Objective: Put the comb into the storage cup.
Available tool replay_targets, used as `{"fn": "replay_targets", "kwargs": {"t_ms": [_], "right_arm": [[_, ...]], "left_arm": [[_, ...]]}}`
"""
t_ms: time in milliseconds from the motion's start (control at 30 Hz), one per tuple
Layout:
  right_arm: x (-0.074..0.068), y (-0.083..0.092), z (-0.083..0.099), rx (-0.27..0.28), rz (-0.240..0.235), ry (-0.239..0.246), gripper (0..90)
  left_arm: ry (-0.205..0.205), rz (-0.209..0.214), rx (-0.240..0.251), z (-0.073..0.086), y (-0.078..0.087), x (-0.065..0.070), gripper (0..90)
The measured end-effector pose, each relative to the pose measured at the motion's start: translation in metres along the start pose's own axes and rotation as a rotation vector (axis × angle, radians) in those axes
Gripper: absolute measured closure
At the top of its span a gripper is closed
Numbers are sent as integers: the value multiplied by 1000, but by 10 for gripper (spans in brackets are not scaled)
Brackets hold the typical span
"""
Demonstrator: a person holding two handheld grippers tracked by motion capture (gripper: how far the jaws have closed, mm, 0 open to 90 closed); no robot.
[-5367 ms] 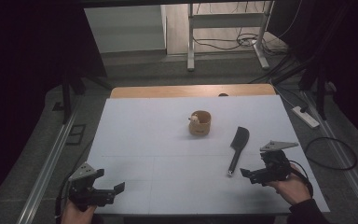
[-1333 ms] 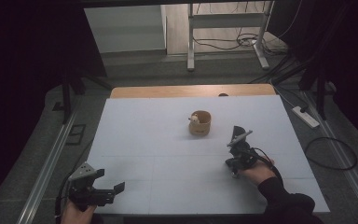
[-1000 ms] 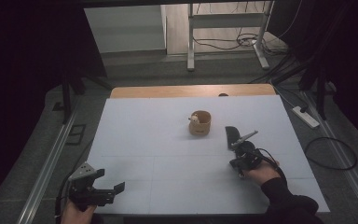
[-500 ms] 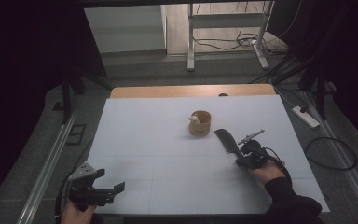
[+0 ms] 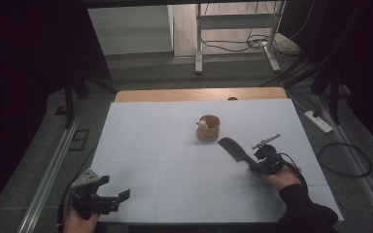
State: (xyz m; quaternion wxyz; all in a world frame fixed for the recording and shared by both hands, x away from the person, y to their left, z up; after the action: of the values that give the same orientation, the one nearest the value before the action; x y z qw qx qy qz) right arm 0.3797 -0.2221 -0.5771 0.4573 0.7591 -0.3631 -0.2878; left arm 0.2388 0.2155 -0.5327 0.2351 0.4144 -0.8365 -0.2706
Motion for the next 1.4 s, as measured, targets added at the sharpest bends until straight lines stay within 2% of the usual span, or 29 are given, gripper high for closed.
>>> {"fn": "replay_targets", "kwargs": {"t_ms": [133,233,300,400,467,500,567,600,667,700,767,800,867,933,1033,1133,1200,1400], "right_arm": [[-4,4,-2,20,-8,7,884],[-9,16,-7,70,0,25,824],[-9,18,-8,77,4,25,803],[-9,22,-10,91,25,33,681],[-8,22,-10,93,27,33,658],[-8,23,-11,92,32,32,608],[-8,23,-12,93,34,35,586],[-8,24,-13,96,39,38,517],[-8,25,-13,94,40,37,491],[-7,26,-15,96,54,32,406],[-6,26,-15,94,57,32,381],[-4,26,-15,87,67,25,308],[-3,25,-15,85,70,21,278],[0,24,-15,80,77,12,175],[3,23,-16,81,85,10,81],[5,23,-16,86,92,20,46],[6,21,-17,87,80,19,6],[10,19,-16,78,76,19,0]], "left_arm": [[2,1,1,0,0,0,19],[5,1,1,0,0,0,19],[5,1,1,0,0,0,19],[3,0,0,0,0,0,19],[4,1,0,0,0,0,19],[5,1,0,0,0,0,19],[5,1,0,0,0,0,19],[5,1,0,0,0,0,19],[5,1,0,0,0,0,19],[5,1,0,0,0,0,19],[4,1,0,0,0,0,19],[5,1,0,0,0,0,19],[5,1,0,0,0,0,19],[4,1,-1,0,0,0,19],[4,1,-1,0,0,0,19],[5,1,-1,0,0,0,19],[4,0,-1,0,0,0,19],[3,1,-1,0,0,0,19]]}}
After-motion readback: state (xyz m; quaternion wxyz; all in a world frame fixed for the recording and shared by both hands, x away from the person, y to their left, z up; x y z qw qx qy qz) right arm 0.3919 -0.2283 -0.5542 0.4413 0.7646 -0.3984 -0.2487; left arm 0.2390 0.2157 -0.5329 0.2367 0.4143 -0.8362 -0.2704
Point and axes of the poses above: each handheld gripper's, and its own axes: y roughly backward along the jaws, z roughly out of its underside, x roughly to its right, the point moved 9 cm from there along -y, roughly forward along the jaws, and after that the axes turned 6 degrees about -y, right-handed, at the moved point
